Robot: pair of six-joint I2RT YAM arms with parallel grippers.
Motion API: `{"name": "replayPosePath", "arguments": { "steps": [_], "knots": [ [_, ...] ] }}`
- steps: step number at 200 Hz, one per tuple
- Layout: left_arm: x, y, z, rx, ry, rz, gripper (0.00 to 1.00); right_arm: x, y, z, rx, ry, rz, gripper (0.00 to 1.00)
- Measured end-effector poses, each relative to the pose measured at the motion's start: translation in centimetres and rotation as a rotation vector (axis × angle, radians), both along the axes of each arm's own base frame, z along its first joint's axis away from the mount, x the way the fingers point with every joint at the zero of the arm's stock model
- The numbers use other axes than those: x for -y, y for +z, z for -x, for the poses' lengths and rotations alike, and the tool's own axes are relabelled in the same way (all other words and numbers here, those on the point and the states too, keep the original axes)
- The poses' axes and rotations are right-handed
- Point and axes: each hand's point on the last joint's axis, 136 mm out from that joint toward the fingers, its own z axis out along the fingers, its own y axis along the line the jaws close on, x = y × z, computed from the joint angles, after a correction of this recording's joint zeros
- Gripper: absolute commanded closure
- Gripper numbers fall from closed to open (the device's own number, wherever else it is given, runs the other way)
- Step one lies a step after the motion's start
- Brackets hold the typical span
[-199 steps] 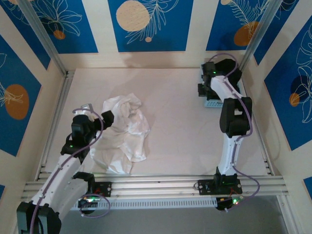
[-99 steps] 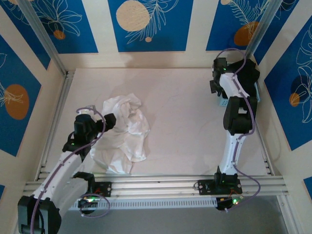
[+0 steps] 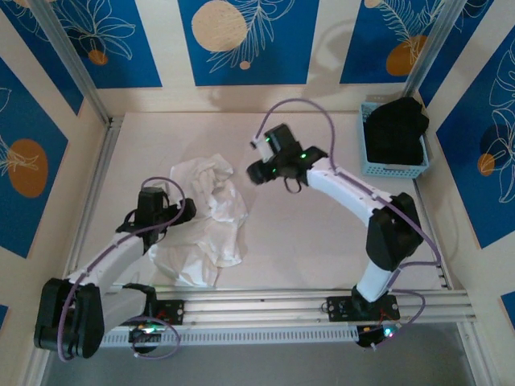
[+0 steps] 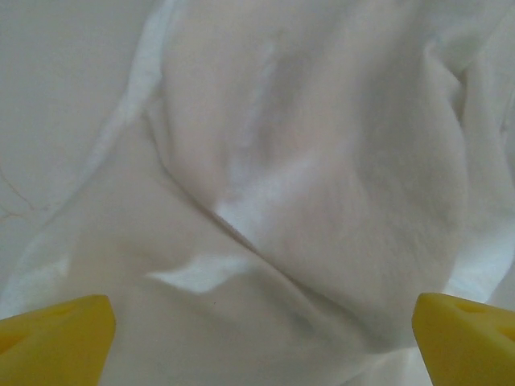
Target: Fold the inside-out t-shirt
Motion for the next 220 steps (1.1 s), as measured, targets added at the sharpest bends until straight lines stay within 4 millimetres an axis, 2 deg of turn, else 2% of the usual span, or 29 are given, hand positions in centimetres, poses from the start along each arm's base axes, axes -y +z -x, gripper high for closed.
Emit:
{"name": "replayPosePath", "arguments": {
  "steps": [17,42,70,89,104,115,142,154,163,181,189,195,204,209,220],
  "knots": [
    [0.8,1.0,-1.2,0.030,-0.030,-0.011,0.06,-2.2,-3.6,2.0,-0.132,0.023,-0.050,0.39],
    [2.1,2.8,-3.8,0.077,-0.071,-0.025,0.07,-3.7,-7.7,2.8,-0.272,-0.008,-0.093,0.41],
    [3.5,3.8,-6.9,0.093,-0.119,-0.058,0.10,-4.5,-10.3,2.4,-0.336,-0.054,-0.117,0.42],
    [4.3,3.2,-8.7,0.075,-0.146,-0.079,0.16,-5.1,-11.6,1.8,-0.357,-0.077,-0.119,0.44],
    [4.8,2.6,-10.0,0.058,-0.161,-0.091,0.22,-5.9,-12.5,0.8,-0.364,-0.084,-0.121,0.49],
    [5.1,2.2,-10.7,0.050,-0.172,-0.102,0.31,-6.5,-12.9,0.0,-0.367,-0.093,-0.128,0.56],
    [5.5,1.1,-12.0,0.023,-0.195,-0.122,0.66,-7.7,-13.5,-1.4,-0.368,-0.098,-0.142,0.89],
    [5.7,0.9,-12.5,0.013,-0.204,-0.131,0.82,-7.8,-13.1,-1.9,-0.357,-0.102,-0.146,1.00],
    [5.8,1.0,-12.8,0.009,-0.204,-0.129,0.91,-7.6,-12.8,-2.2,-0.346,-0.099,-0.145,1.00],
    [6.0,2.4,-13.1,0.035,-0.215,-0.126,0.94,-6.3,-11.2,-2.8,-0.314,-0.117,-0.150,1.00],
    [6.1,3.6,-13.0,0.060,-0.218,-0.114,0.94,-5.2,-9.6,-2.9,-0.292,-0.125,-0.158,1.00],
    [6.3,4.8,-12.8,0.086,-0.219,-0.099,0.94,-4.1,-8.0,-3.1,-0.266,-0.134,-0.166,1.00],
    [6.5,7.9,-12.6,0.155,-0.221,-0.065,0.94,-2.5,-4.9,-3.3,-0.211,-0.145,-0.188,1.00],
    [6.6,9.4,-12.4,0.189,-0.220,-0.049,0.94,-1.6,-2.7,-3.5,-0.170,-0.150,-0.207,1.00],
    [6.9,14.7,-11.6,0.318,-0.219,0.007,0.95,0.6,3.2,-3.9,-0.049,-0.162,-0.265,1.00]
  ]
}}
